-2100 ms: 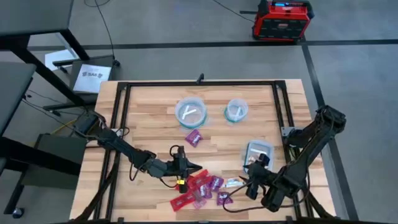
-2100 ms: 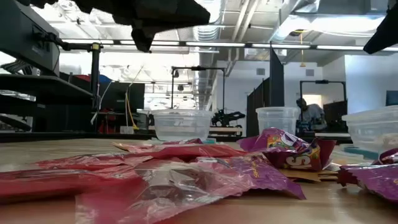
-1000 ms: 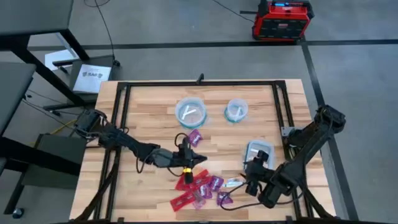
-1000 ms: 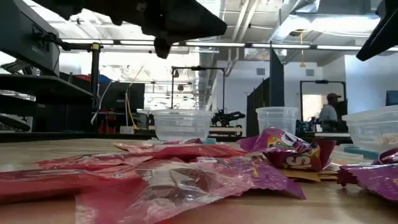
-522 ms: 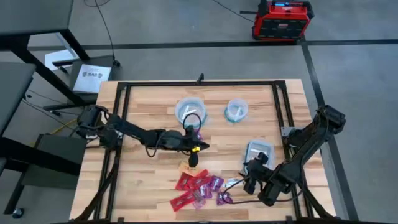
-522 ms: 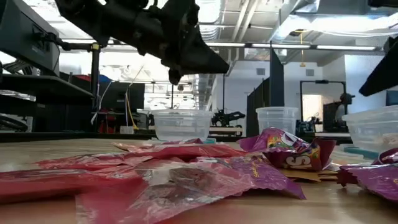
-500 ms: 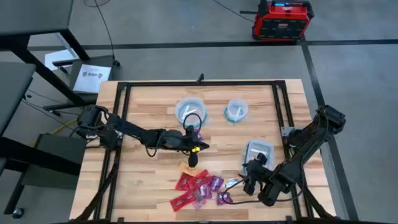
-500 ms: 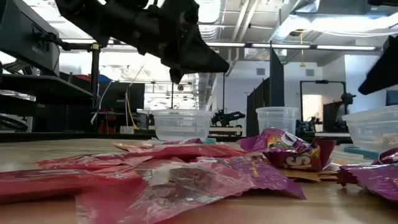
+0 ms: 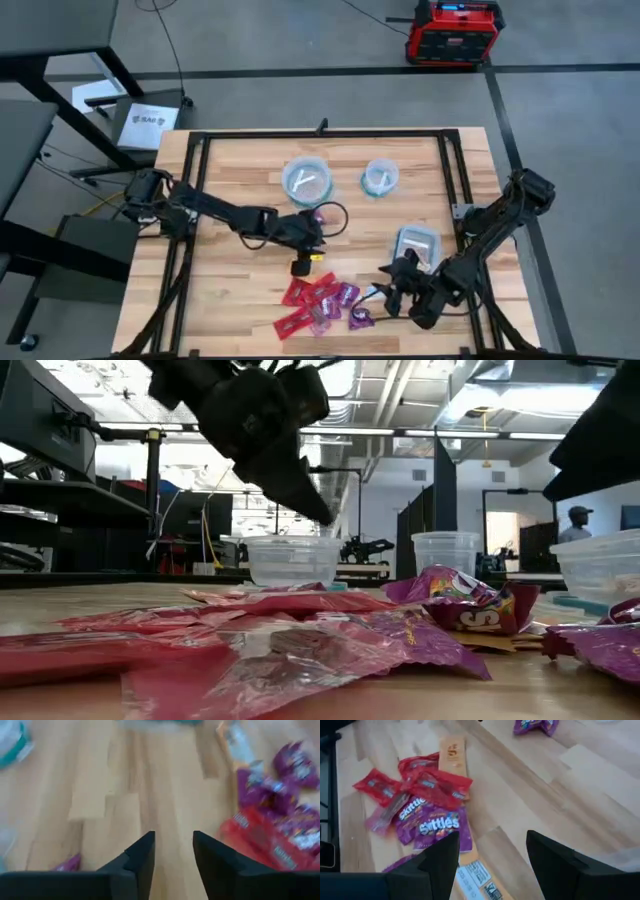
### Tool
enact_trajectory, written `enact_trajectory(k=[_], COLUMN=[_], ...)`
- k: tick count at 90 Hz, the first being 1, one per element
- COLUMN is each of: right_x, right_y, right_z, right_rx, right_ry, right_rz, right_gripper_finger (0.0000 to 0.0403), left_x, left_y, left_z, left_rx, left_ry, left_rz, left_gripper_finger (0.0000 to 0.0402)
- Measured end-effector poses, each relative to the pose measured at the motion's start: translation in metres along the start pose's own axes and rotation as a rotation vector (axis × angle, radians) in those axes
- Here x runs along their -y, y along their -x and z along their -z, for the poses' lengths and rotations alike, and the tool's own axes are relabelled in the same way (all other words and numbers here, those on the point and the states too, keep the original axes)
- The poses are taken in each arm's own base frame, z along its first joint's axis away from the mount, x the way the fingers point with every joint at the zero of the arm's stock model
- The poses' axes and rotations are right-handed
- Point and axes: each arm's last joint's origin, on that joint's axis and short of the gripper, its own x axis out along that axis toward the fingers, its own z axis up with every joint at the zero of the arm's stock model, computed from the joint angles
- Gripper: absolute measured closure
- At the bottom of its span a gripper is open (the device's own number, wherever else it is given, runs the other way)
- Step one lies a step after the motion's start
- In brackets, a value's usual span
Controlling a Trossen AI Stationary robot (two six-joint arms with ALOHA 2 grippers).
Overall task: Sort candy
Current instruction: Put the violet candy into the big circular transparent bin
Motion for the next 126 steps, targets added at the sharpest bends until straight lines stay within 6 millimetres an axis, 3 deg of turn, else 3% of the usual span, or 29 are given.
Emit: enact_trajectory(k=[26, 38, 50, 93, 101, 112, 126], right_x=[0.001, 0.002, 0.002, 0.003, 0.003, 0.003, 0.003], right_y=[-0.001, -0.002, -0.002, -0.002, -0.002, -0.002, -0.002], right_z=[-0.001, -0.002, -0.002, -0.001, -0.001, -0.001, -0.001], right_rx=[-0.001, 0.0, -0.004, -0.011, -0.011, -0.012, -0.011], right_ry=[0.026, 0.042, 0.05, 0.092, 0.092, 0.092, 0.092], right_rz=[0.008, 0.013, 0.011, 0.023, 0.025, 0.026, 0.026], right_gripper_finger=[0.0188, 0.0188, 0.0188, 0.0188, 0.0188, 0.0188, 0.0188], left_x=[-0.003, -0.009, -0.021, -0.045, -0.044, -0.042, -0.035], left_y=[0.005, 0.005, 0.003, -0.056, -0.062, -0.062, -0.055], left_z=[0.009, 0.007, 0.003, 0.044, 0.049, 0.05, 0.043], left_rx=[-0.177, -0.149, -0.117, -0.267, -0.283, -0.295, -0.293], left_ry=[0.06, 0.044, 0.029, 0.027, 0.018, 0.01, 0.0], left_rz=[-0.112, -0.248, -0.279, -0.286, -0.288, -0.285, -0.272], left_gripper_finger=[0.0291, 0.0292, 0.0293, 0.0294, 0.0314, 0.0381, 0.0399])
